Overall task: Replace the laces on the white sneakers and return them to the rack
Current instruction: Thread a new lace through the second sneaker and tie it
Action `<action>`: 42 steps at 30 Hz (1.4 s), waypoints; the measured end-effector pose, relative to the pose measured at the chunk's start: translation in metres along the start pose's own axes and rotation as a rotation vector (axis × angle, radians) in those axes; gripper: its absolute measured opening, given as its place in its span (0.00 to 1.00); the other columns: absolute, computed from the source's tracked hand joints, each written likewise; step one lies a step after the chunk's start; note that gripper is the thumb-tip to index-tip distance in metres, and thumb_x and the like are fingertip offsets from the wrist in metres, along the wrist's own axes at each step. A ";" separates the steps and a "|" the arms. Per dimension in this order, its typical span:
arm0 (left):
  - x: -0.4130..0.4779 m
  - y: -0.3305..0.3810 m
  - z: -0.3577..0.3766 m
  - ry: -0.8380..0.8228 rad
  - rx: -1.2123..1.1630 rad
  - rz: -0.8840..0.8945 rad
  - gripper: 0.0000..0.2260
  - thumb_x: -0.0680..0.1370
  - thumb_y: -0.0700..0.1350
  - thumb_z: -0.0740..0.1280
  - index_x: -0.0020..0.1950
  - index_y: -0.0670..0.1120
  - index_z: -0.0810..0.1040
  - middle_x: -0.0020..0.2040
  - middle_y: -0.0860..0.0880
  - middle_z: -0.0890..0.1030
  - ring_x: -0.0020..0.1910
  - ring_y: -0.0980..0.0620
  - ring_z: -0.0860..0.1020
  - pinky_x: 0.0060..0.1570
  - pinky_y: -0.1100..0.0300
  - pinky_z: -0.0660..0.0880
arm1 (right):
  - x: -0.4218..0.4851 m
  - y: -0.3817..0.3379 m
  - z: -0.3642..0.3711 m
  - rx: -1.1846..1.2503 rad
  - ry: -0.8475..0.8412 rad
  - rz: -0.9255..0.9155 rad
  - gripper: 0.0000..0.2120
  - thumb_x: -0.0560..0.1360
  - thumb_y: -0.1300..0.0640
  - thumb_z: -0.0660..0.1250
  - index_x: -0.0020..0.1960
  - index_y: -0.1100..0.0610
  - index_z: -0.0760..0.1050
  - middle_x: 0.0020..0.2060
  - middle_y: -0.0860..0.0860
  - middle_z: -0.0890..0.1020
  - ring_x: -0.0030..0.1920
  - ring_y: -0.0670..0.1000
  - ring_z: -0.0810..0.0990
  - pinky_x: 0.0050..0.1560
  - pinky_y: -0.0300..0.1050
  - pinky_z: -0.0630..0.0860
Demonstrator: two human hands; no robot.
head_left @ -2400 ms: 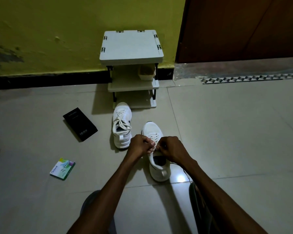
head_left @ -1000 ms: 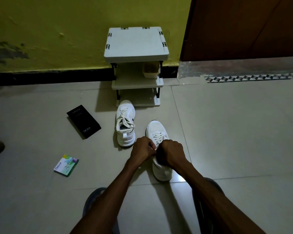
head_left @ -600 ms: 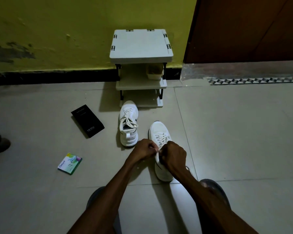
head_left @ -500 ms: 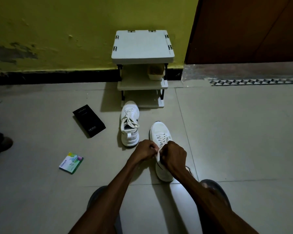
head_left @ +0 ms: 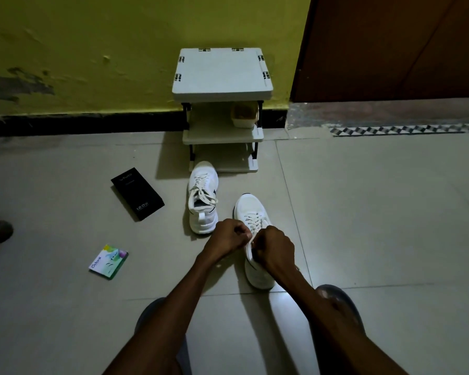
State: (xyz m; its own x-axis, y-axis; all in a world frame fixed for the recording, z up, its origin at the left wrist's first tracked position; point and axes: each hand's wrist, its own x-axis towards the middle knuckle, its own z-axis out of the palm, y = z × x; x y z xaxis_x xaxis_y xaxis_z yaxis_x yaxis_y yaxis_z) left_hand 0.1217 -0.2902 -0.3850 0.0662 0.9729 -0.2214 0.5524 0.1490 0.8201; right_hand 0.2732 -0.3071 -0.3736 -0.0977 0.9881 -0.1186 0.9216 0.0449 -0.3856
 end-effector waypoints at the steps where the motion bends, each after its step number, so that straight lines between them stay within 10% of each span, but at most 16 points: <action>1: 0.000 0.000 -0.001 -0.006 0.005 0.019 0.02 0.72 0.43 0.73 0.40 0.47 0.85 0.33 0.56 0.82 0.33 0.59 0.80 0.43 0.57 0.79 | -0.001 -0.001 0.003 -0.005 0.021 0.000 0.03 0.72 0.54 0.68 0.43 0.54 0.79 0.45 0.51 0.81 0.45 0.56 0.81 0.38 0.41 0.67; 18: 0.007 -0.008 0.012 0.375 -0.157 -0.126 0.11 0.72 0.38 0.71 0.33 0.50 0.78 0.35 0.50 0.83 0.38 0.49 0.82 0.45 0.49 0.81 | -0.011 -0.001 0.014 0.297 0.149 0.159 0.10 0.69 0.57 0.69 0.41 0.50 0.67 0.38 0.45 0.76 0.38 0.52 0.76 0.34 0.41 0.64; 23: 0.016 0.072 -0.063 0.492 -1.350 -0.244 0.08 0.82 0.33 0.58 0.45 0.37 0.73 0.34 0.42 0.80 0.28 0.51 0.81 0.34 0.56 0.82 | -0.012 0.004 0.019 0.438 0.175 0.119 0.16 0.64 0.61 0.72 0.43 0.52 0.66 0.38 0.46 0.76 0.35 0.49 0.73 0.31 0.36 0.60; 27: 0.009 0.114 -0.109 0.264 -1.966 -0.191 0.16 0.80 0.28 0.49 0.41 0.41 0.70 0.28 0.46 0.76 0.22 0.55 0.74 0.20 0.64 0.69 | -0.010 0.004 0.022 0.483 0.179 0.139 0.18 0.62 0.63 0.73 0.42 0.53 0.65 0.38 0.48 0.76 0.35 0.51 0.73 0.33 0.42 0.64; 35: -0.013 0.150 -0.059 -0.008 -2.170 -0.199 0.14 0.67 0.26 0.52 0.39 0.41 0.70 0.29 0.46 0.74 0.18 0.55 0.65 0.19 0.65 0.60 | -0.009 0.006 0.025 0.469 0.179 0.120 0.18 0.63 0.62 0.73 0.42 0.52 0.65 0.37 0.48 0.76 0.35 0.49 0.73 0.32 0.38 0.62; 42: -0.009 0.148 -0.068 0.105 -1.496 -0.146 0.07 0.82 0.38 0.60 0.45 0.43 0.74 0.33 0.50 0.77 0.24 0.59 0.70 0.24 0.68 0.65 | 0.010 0.025 0.000 0.588 -0.054 0.245 0.25 0.60 0.52 0.81 0.50 0.56 0.73 0.45 0.51 0.79 0.45 0.52 0.78 0.38 0.42 0.69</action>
State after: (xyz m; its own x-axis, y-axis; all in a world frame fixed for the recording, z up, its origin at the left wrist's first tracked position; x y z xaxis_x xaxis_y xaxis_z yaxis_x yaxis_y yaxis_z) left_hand 0.1460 -0.2649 -0.2259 -0.0070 0.9323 -0.3615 -0.7886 0.2172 0.5753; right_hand 0.2952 -0.2961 -0.3844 0.0566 0.9500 -0.3072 0.5613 -0.2847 -0.7771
